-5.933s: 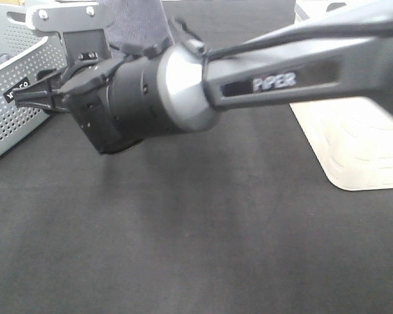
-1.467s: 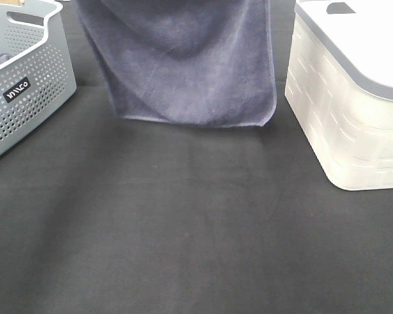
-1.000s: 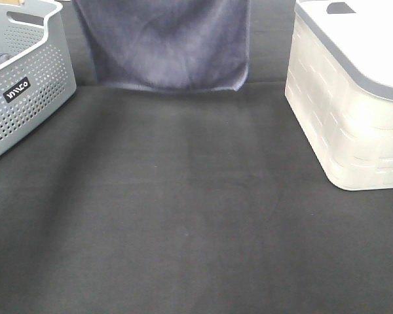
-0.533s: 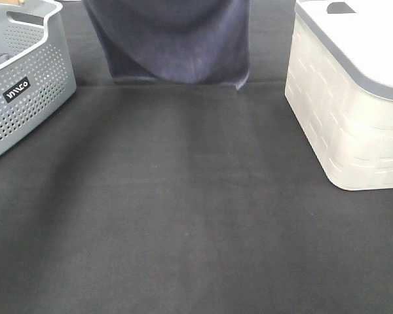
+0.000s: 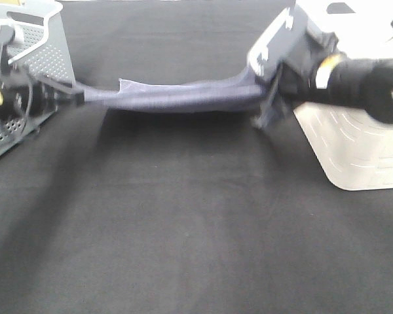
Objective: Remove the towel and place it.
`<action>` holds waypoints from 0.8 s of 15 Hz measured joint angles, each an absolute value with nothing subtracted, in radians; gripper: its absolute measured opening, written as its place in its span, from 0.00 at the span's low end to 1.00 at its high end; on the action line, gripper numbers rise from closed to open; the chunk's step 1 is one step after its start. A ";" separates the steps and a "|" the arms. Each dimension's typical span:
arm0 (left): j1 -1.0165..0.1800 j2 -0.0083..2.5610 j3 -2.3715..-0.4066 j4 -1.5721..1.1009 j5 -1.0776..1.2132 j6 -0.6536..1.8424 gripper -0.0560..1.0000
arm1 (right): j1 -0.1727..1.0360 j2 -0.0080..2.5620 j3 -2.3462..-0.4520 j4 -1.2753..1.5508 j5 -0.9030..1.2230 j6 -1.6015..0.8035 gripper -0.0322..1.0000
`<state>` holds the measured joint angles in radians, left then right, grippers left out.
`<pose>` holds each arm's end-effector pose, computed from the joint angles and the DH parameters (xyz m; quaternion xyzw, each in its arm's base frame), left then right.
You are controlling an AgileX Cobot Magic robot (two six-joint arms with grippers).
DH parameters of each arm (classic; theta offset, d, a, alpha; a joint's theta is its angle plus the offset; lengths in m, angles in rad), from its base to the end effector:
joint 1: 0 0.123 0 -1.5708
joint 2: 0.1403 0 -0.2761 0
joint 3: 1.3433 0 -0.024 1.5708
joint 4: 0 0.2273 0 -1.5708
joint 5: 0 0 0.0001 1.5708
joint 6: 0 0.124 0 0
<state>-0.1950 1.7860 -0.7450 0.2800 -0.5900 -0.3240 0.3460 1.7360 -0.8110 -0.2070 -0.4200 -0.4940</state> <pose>0.3503 -0.0886 0.1646 0.0867 0.8226 -0.1424 0.5436 0.3403 0.1337 0.1823 -0.4332 0.7198 -0.0561 0.5395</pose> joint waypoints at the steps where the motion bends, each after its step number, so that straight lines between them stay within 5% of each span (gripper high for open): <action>1: -0.197 1.781 -0.702 0.283 -0.598 -0.324 0.05 | 0.346 1.733 -0.764 -0.245 -0.422 -0.490 0.05; 12: -0.197 1.776 -0.481 0.340 -0.604 -0.324 0.05 | 0.347 1.844 -0.570 -0.517 -0.497 -0.394 0.05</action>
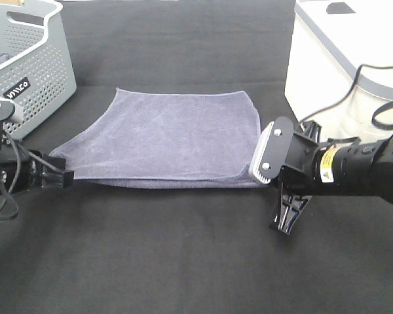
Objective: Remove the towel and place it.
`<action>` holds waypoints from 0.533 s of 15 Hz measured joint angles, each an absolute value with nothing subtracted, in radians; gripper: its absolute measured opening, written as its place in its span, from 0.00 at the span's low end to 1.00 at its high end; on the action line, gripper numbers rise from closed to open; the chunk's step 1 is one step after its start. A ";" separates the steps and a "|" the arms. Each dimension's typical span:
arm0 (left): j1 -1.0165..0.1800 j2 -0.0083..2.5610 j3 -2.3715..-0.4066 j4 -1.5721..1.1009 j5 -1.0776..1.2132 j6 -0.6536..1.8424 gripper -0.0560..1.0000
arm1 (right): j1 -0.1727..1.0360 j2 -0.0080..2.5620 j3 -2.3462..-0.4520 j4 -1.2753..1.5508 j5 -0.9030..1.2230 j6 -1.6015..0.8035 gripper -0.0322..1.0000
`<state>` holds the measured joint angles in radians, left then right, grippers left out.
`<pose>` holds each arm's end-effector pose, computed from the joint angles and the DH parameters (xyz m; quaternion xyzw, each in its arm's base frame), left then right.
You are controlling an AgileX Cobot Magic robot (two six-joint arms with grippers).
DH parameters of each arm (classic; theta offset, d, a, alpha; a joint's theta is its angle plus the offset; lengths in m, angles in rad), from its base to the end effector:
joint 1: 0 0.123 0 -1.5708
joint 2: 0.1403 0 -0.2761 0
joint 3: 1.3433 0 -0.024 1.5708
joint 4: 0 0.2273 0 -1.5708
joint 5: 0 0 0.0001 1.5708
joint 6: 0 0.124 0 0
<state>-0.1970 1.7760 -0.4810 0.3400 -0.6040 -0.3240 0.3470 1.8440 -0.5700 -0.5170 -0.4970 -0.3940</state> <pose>0.2846 -0.0807 0.1069 0.1122 0.8815 -0.1377 0.4375 0.2786 0.1318 0.0922 -0.5545 0.7227 0.0047 0.4124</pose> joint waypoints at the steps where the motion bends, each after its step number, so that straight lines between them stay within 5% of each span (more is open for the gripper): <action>1: -0.197 1.775 -0.471 0.340 -0.601 -0.324 0.05 | 0.347 1.860 -0.567 -0.534 -0.501 -0.394 0.05; 6: -0.197 1.775 -0.469 0.340 -0.524 -0.327 0.05 | 0.347 1.873 -0.565 -0.559 -0.503 -0.394 0.05; 8: -0.197 1.775 -0.469 0.332 -0.501 -0.328 0.17 | 0.347 1.873 -0.565 -0.558 -0.482 -0.394 0.18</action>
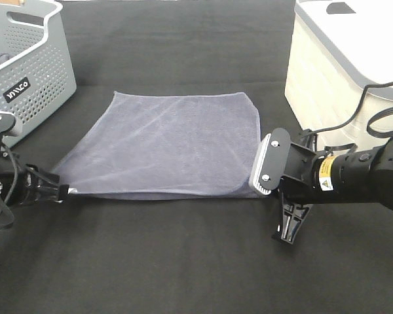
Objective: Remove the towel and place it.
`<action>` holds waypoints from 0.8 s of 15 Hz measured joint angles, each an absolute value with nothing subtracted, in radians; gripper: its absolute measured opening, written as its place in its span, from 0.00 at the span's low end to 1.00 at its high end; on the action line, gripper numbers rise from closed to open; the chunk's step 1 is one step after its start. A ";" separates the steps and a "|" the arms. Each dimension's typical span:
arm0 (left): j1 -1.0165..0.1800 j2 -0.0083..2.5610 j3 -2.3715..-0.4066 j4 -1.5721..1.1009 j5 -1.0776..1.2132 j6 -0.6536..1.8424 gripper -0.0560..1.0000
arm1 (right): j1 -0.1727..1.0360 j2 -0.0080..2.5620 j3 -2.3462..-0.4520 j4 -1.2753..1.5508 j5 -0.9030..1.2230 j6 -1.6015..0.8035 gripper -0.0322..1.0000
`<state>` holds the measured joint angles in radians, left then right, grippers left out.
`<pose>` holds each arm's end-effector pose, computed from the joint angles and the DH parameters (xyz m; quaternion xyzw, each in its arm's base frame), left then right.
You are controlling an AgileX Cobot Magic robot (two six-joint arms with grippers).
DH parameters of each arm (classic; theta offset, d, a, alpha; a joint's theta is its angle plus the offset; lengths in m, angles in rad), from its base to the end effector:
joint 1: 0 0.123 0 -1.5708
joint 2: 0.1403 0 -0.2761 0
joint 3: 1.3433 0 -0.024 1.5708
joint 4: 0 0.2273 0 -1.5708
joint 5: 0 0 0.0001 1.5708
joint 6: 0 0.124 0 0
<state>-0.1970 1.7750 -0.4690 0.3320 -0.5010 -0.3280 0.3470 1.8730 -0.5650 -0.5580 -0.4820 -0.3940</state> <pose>0.2751 -0.0747 0.0950 0.1057 0.9068 -0.1178 0.3908 0.2738 0.1313 0.0807 -0.5745 0.7202 0.0090 0.3888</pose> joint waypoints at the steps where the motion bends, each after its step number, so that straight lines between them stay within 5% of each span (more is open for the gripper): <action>1: -0.197 1.775 -0.469 0.329 -0.491 -0.329 0.30 | 0.346 1.873 -0.563 -0.565 -0.473 -0.394 0.32; 3: -0.197 1.775 -0.469 0.328 -0.481 -0.365 0.58 | 0.346 1.871 -0.562 -0.577 -0.472 -0.394 0.48; 5: -0.197 1.759 -0.467 0.328 -0.418 -0.410 0.72 | 0.346 1.835 -0.549 -0.580 -0.470 -0.394 0.52; 12: -0.197 1.493 -0.464 0.349 -0.332 -0.429 0.75 | 0.346 1.522 -0.433 -0.581 -0.446 -0.394 0.53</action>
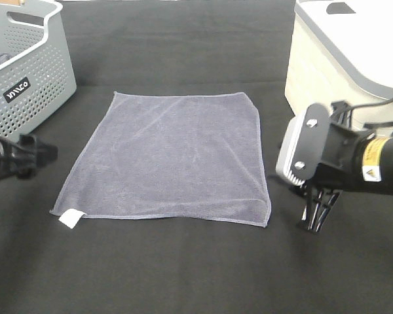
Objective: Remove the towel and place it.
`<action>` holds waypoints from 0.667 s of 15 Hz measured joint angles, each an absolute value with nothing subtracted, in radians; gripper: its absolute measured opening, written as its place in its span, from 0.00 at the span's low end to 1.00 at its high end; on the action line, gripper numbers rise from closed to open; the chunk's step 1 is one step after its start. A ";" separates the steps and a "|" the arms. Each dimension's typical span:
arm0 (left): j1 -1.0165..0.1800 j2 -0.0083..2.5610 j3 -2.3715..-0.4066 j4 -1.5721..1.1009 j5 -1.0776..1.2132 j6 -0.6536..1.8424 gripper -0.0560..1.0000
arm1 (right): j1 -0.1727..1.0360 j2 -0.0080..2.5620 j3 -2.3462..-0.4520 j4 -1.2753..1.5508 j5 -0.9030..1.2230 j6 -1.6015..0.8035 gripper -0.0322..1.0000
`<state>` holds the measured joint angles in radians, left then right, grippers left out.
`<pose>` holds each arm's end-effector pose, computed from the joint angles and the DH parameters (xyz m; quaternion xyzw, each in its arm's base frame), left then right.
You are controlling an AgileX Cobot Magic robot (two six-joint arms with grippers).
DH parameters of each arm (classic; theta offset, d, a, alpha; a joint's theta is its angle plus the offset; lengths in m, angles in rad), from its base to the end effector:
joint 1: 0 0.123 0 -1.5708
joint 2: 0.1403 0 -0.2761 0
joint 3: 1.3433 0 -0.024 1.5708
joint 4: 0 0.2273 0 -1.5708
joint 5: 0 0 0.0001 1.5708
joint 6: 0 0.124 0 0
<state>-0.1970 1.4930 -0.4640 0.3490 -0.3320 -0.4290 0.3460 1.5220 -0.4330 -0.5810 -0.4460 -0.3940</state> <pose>0.2621 -0.0664 0.1564 0.0695 0.8873 -0.1157 0.4410 0.2401 0.1177 0.1492 -0.5693 0.6773 -0.0288 0.4651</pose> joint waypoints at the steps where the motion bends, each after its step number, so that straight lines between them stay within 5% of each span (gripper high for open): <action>1: -0.197 1.458 -0.464 0.353 -0.331 -0.429 0.75 | 0.346 1.479 -0.430 -0.581 -0.445 -0.394 0.53; 5: -0.197 1.348 -0.534 0.367 -0.325 -0.429 0.75 | 0.346 1.310 -0.435 -0.443 -0.445 -0.455 0.53; 10: -0.197 1.327 -0.784 0.369 -0.214 -0.386 0.75 | 0.346 1.197 -0.527 0.119 -0.520 -0.792 0.53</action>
<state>-0.1970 1.3270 -0.7840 0.3690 -0.2140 -0.3860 0.3460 1.1970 -0.5270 0.1190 -0.5200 -0.7920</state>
